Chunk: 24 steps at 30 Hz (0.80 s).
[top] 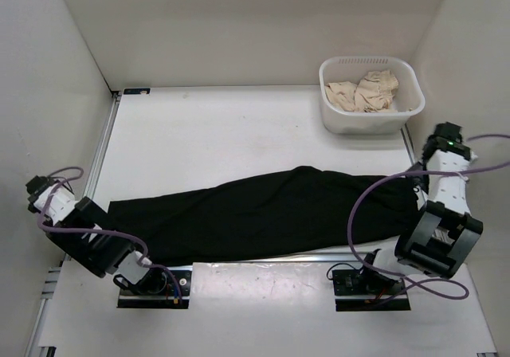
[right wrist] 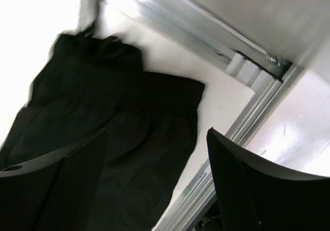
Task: Fold and stack the trousers
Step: Fold the trousers
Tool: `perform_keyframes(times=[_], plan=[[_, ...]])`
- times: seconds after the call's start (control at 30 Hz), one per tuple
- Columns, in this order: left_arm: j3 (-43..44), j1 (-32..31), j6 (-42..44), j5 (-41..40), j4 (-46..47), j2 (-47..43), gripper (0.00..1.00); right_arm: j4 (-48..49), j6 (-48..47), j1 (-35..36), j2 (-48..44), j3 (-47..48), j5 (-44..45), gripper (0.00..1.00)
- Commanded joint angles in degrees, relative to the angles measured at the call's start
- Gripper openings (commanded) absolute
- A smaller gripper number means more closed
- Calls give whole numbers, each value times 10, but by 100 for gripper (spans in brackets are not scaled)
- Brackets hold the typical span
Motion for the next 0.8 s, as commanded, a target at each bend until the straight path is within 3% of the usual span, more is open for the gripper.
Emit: perform_keyframes(times=[0.0,0.1,0.2,0.23,0.3,0.33,0.43,0.57,0.77], plan=[[49,-26,-1,16,-4,-13,52,-13,-5,112,-30,21,88,81],[49,-86,-1,44,-32,-32,52,-19,24,209,-36,19,132,74],[15,-160,-1,51,-38,-40,52,10,51,269,-29,-15,110,62],[4,-181,-1,51,-38,-40,52,17,72,281,-17,-25,99,52],[-30,-240,-1,65,-38,-29,52,40,91,309,2,-41,68,40],[-41,-259,-1,65,-38,-14,52,46,111,309,28,-53,53,28],[-73,-316,-1,60,9,22,49,79,137,323,91,-63,10,8],[-86,-359,-1,6,97,83,42,90,147,328,186,-37,-10,0],[18,-365,-1,24,138,156,39,62,154,322,307,105,42,0]])
